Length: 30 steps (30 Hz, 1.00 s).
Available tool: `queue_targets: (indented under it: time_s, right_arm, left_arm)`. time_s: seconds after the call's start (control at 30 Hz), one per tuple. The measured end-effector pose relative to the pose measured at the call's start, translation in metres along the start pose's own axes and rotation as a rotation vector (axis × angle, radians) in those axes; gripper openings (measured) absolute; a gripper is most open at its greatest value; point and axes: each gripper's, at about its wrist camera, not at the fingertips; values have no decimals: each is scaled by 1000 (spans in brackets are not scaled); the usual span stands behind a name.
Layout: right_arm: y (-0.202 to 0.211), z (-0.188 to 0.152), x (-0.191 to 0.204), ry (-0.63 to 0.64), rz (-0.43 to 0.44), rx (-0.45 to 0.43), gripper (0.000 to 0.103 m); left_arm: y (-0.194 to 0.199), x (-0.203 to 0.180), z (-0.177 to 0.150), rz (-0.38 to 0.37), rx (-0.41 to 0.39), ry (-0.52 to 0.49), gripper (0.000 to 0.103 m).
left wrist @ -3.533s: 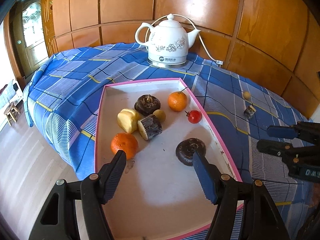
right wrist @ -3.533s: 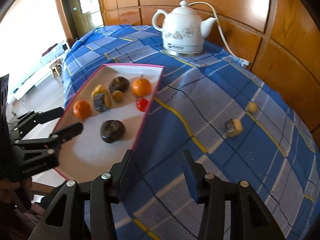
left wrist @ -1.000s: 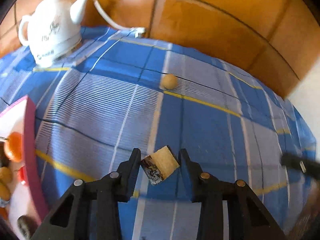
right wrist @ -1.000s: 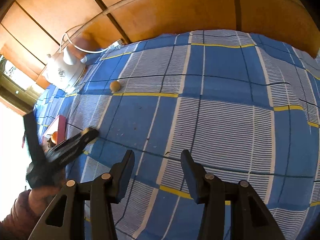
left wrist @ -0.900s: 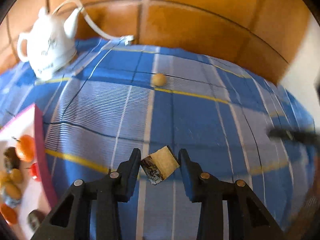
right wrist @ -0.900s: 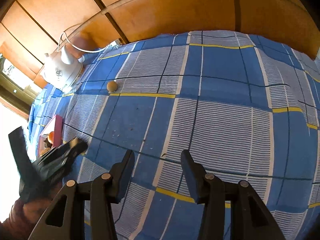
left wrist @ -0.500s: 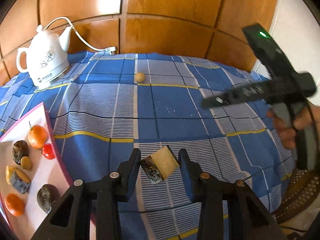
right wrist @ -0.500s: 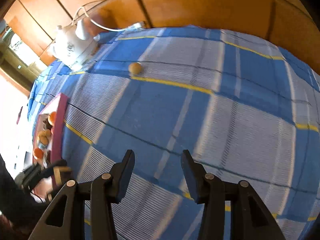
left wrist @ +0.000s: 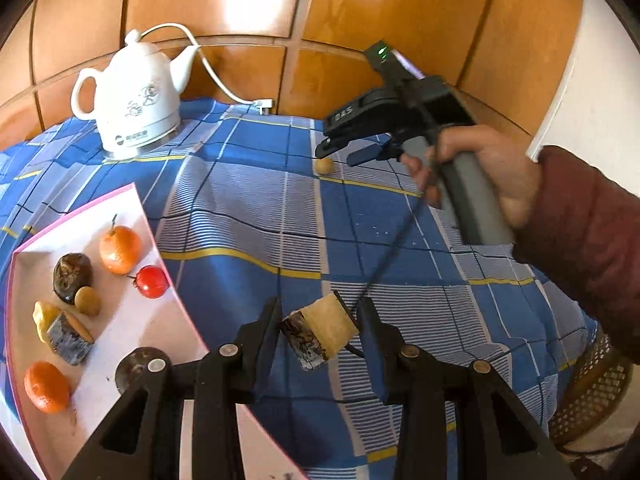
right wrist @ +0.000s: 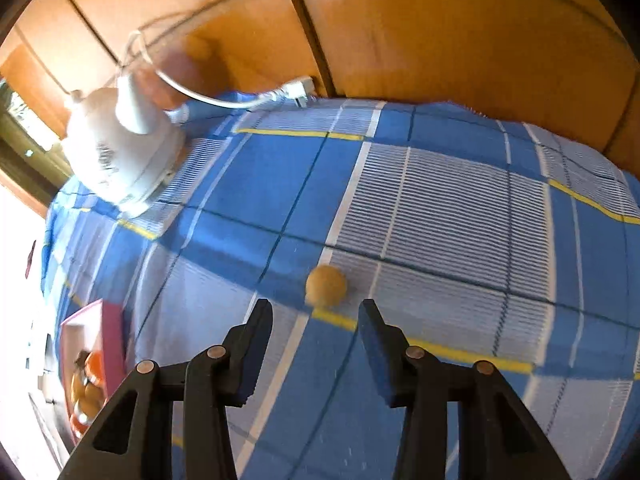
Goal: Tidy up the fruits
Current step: 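Lift the taro piece with the left gripper while the right gripper grasps the small yellow ball, then carry the cut taro piece into the tray and open the left gripper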
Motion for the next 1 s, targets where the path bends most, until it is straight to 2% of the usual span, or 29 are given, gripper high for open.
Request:
queue_targets:
  time_s: [0.03, 0.1, 0.27, 0.4, 0.63, 0.83, 1.0]
  right_arm:
    - [-5, 3, 0, -10, 3, 9, 45]
    - [-17, 7, 3, 2, -20, 29, 26]
    - [-21, 3, 12, 75, -52, 55, 25]
    - [8, -10, 5, 90, -38, 22, 25]
    - [55, -71, -20, 169, 20, 78, 25]
    - [67, -130, -45, 204, 11, 147, 25]
    - [65, -145, -56, 180, 13, 113, 25]
  left_arm:
    - [0, 2, 0, 0, 0, 5, 39]
    - [0, 6, 0, 3, 1, 15, 39]
    - [3, 10, -2, 8, -1, 31, 39]
    - [8, 12, -2, 13, -17, 38, 39]
    - [20, 20, -7, 25, -31, 67, 39]
    - [31, 26, -14, 48, -36, 91, 39]
    - [44, 33, -20, 93, -43, 124, 39]
Point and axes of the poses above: each gripper's, at about its wrist camera, not at the fingertips, and y roughly against the way its jaws point, x to its left, z to its top, and after that the axes turned 3 degrees about y, right-handed
